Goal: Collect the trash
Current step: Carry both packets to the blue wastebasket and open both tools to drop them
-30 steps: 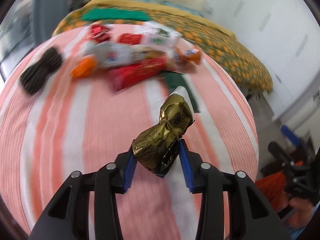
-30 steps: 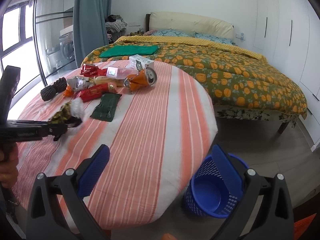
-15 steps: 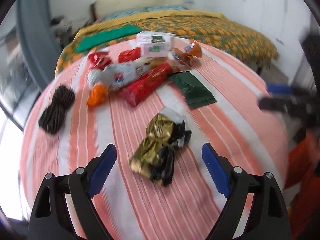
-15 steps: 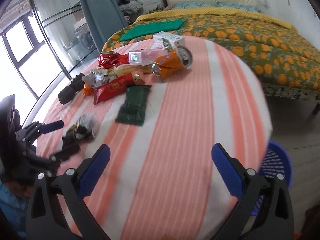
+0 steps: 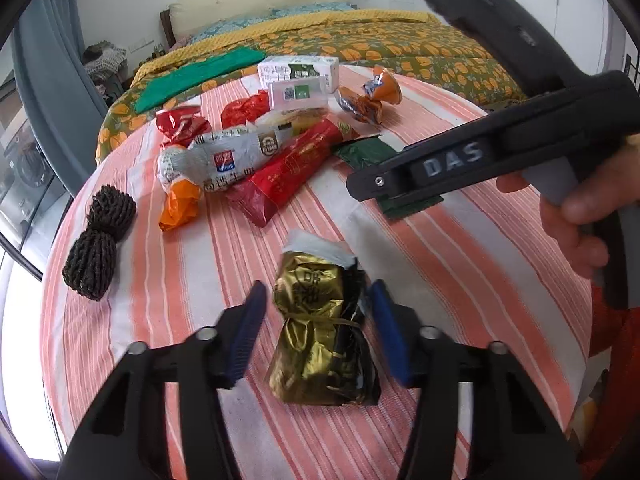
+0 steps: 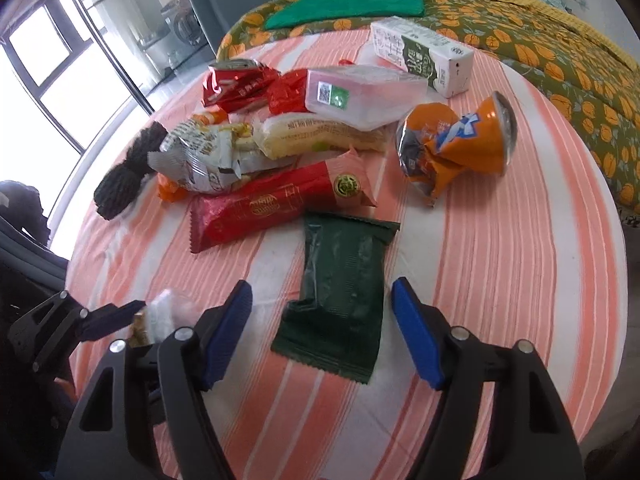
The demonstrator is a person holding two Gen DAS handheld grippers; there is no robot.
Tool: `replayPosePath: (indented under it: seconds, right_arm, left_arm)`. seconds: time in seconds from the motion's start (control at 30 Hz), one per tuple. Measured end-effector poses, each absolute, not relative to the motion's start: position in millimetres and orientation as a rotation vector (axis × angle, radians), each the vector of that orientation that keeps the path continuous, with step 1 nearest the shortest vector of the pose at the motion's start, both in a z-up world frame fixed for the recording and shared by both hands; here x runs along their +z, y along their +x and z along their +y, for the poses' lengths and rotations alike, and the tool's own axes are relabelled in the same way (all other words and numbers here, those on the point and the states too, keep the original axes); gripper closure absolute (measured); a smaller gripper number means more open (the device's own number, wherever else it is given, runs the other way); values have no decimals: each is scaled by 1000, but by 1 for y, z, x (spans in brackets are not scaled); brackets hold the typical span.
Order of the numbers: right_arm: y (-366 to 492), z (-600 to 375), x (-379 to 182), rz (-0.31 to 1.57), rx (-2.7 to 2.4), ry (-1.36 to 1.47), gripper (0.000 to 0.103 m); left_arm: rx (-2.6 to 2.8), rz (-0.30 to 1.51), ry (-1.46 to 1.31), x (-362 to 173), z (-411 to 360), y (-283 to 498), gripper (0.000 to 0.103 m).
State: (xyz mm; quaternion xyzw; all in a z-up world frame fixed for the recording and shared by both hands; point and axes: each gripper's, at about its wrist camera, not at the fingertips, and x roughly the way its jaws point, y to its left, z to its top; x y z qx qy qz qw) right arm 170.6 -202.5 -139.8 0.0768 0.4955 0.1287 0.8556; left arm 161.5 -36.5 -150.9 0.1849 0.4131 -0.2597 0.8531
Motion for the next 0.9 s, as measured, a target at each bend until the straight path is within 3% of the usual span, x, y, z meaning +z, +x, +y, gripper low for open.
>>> replayPosePath:
  seconds: [0.03,0.07,0.17,0.57,0.9]
  right_arm:
    - [173,-202,-141,1047,262,157,43]
    - [173,-202,-141,1043,251,149,55]
    - [171,-206,-141,1027,237,133,67]
    - [108,-268,-130,943,286,208,67]
    - [44,-412,-140,930,107,261,67]
  left_arm:
    - [-542,876,379,-152,-36,162,58]
    - [-537,877,363,-151,-35,162,59]
    - [-514,890,311,-149,-32,162,62]
    - [-525,953,86,-132,-54,149,63]
    - [-702,949,82,-106,-172,114,62]
